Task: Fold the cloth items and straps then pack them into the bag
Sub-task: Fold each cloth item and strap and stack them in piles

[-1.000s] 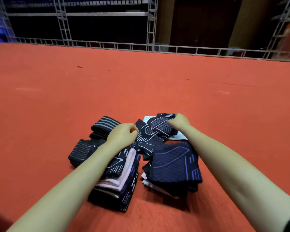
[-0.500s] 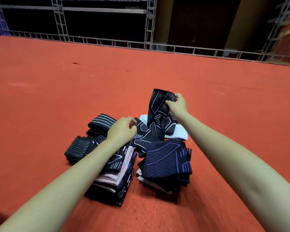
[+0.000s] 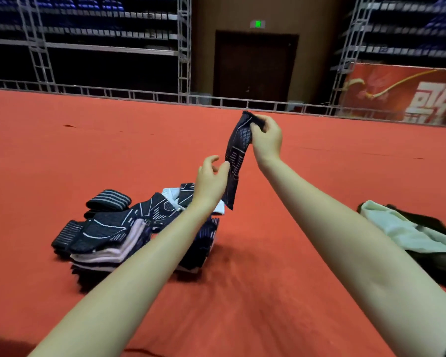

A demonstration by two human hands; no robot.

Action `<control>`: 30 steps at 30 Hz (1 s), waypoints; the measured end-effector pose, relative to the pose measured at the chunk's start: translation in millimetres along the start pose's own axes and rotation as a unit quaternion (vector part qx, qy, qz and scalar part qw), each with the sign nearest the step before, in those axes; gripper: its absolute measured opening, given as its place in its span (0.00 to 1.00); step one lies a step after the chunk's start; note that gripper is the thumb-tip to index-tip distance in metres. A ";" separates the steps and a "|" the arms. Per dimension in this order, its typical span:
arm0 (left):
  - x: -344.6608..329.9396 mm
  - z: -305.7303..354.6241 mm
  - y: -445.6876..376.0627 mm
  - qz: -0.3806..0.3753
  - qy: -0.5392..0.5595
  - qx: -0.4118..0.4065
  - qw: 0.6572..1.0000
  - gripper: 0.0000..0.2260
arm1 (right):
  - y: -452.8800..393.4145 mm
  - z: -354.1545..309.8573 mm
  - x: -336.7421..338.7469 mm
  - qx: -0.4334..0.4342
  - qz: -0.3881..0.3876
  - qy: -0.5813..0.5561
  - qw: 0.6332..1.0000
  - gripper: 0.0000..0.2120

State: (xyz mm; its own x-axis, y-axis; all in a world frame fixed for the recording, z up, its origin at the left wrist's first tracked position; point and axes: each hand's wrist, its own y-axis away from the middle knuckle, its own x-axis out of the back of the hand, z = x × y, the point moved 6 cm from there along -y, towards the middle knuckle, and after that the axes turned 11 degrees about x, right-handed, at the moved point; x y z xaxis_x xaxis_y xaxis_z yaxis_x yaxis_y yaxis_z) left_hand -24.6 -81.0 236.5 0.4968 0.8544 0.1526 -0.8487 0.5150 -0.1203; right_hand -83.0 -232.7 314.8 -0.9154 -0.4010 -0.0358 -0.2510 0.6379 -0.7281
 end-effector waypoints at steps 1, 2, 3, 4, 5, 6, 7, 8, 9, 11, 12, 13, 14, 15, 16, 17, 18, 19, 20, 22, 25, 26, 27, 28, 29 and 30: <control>-11.3 -7.8 1.1 -0.008 0.034 0.046 0.998 0.25 | 1.0 -4.8 13.8 -0.008 0.016 -0.018 1.000 0.09; -25.5 -15.8 5.8 -0.021 0.070 0.092 0.993 0.24 | 3.4 -8.5 27.4 -0.019 0.030 -0.035 0.999 0.09; -40.6 -24.0 13.9 -0.040 0.104 0.138 0.984 0.21 | 7.2 -10.1 39.7 -0.032 0.040 -0.054 0.997 0.09; -57.6 -34.5 23.1 -0.066 0.141 0.186 0.970 0.18 | 12.9 -11.6 51.5 -0.040 0.045 -0.070 0.996 0.09; -75.9 -44.8 34.8 -0.102 0.182 0.237 0.949 0.17 | 19.4 -12.4 62.8 -0.042 0.043 -0.078 0.995 0.09; -95.7 -55.9 47.4 -0.141 0.229 0.297 0.916 0.18 | 26.3 -12.9 73.0 -0.041 0.040 -0.081 0.995 0.09; -115.5 -65.7 60.6 -0.179 0.280 0.356 0.873 0.21 | 34.1 -12.8 83.0 -0.041 0.041 -0.081 0.995 0.09; -133.7 -73.1 73.0 -0.212 0.334 0.405 0.824 0.24 | 42.5 -12.0 92.8 -0.044 0.046 -0.080 0.995 0.09; -148.9 -79.9 81.8 -0.235 0.373 0.438 0.784 0.27 | 50.2 -9.6 102.0 -0.049 0.053 -0.081 0.994 0.09; -170.1 -89.9 95.2 -0.242 0.421 0.454 0.747 0.27 | 63.1 -0.7 122.3 -0.065 0.072 -0.092 0.991 0.09; -174.6 -93.7 99.3 -0.229 0.438 0.444 0.747 0.22 | 68.8 5.1 134.2 -0.077 0.086 -0.098 0.988 0.08; -176.4 -98.1 101.0 -0.214 0.441 0.427 0.760 0.16 | 74.6 12.5 148.3 -0.092 0.106 -0.099 0.985 0.09; -176.0 -103.5 100.5 -0.204 0.436 0.412 0.774 0.11 | 81.3 20.8 163.9 -0.109 0.131 -0.102 0.980 0.09; -173.4 -110.7 99.1 -0.195 0.416 0.395 0.795 0.08 | 90.0 31.0 180.4 -0.130 0.160 -0.112 0.972 0.08; -169.7 -120.8 94.9 -0.183 0.392 0.376 0.819 0.07 | 100.8 42.5 195.9 -0.154 0.188 -0.128 0.962 0.07; -164.1 -130.8 90.6 -0.166 0.371 0.357 0.841 0.09 | 114.4 54.2 209.6 -0.180 0.213 -0.148 0.949 0.06; -159.1 -141.2 86.9 -0.152 0.356 0.344 0.855 0.14 | 130.3 67.5 221.0 -0.208 0.234 -0.166 0.935 0.06; -151.6 -148.7 87.3 -0.131 0.338 0.335 0.870 0.19 | 148.8 81.2 230.2 -0.235 0.250 -0.176 0.923 0.07; -143.5 -155.8 89.0 -0.109 0.309 0.326 0.887 0.23 | 168.8 95.3 237.6 -0.264 0.260 -0.176 0.912 0.07; -130.6 -170.1 93.4 -0.085 0.243 0.308 0.916 0.24 | 211.7 120.1 247.4 -0.323 0.259 -0.144 0.899 0.09; -116.9 -184.6 100.4 -0.064 0.168 0.273 0.945 0.23 | 263.6 142.7 251.3 -0.373 0.216 -0.084 0.898 0.10; -112.7 -189.6 100.3 -0.049 0.148 0.264 0.952 0.23 | 272.1 144.9 250.9 -0.371 0.200 -0.066 0.905 0.09; -108.2 -192.8 100.3 -0.036 0.134 0.257 0.956 0.22 | 276.4 146.1 249.6 -0.363 0.176 -0.044 0.914 0.08; -104.3 -194.2 100.0 -0.024 0.125 0.248 0.960 0.22 | 277.5 146.0 246.9 -0.353 0.148 -0.021 0.924 0.06; -101.5 -194.9 99.9 -0.020 0.119 0.239 0.964 0.20 | 278.3 145.3 243.8 -0.342 0.119 0.003 0.932 0.06; -100.1 -195.8 100.2 -0.023 0.111 0.231 0.966 0.20 | 279.6 146.0 242.3 -0.331 0.099 0.027 0.938 0.07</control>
State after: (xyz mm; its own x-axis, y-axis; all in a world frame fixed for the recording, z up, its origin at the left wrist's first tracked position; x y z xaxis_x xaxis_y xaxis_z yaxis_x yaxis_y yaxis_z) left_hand -123.9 -101.3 17.1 0.5183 0.8521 -0.0731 -0.7904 0.5099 0.3396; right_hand -329.0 -247.5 2.6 -0.9748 -0.2088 -0.0784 -0.1982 0.9721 -0.1256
